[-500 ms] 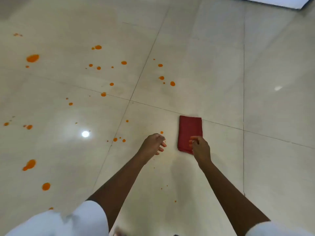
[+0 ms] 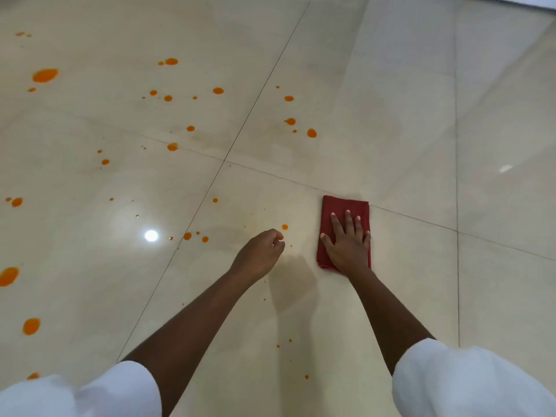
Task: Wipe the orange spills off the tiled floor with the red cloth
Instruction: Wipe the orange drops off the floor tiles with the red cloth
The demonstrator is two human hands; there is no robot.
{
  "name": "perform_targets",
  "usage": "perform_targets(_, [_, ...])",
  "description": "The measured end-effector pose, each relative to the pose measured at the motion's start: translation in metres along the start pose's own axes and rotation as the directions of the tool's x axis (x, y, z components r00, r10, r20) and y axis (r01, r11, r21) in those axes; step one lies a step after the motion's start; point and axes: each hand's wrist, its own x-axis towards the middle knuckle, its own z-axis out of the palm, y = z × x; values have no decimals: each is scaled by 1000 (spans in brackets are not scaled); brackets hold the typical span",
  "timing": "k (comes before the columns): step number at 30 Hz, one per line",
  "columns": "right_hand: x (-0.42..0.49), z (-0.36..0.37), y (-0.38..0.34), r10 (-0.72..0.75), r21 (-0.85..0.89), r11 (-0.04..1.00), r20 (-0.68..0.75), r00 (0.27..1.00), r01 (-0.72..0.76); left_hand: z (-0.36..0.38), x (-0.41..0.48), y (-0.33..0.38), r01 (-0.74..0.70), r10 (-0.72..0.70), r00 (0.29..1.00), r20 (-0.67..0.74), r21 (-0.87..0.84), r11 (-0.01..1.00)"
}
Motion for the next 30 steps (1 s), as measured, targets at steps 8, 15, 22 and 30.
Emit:
perform_targets(8, [-104,40,-18,-284,-47,958,24,959,284,-6,-27,-46,-191,189,981,48,432,881])
perform_targets(15, [-47,49,-73,-421,-242,872,74,904,426,-7,-53,-106,-140,135,989,53,589,796])
perform_targets(22, [-98,58,-59,-247,-184,955,-64,967,232,1,-63,-128,-51,40,999,32,659,751])
perform_targets(30, [-19,50,-109,-381,-232,892,74,922,388,-2,-59,-136,-24,5,1000,27,751,660])
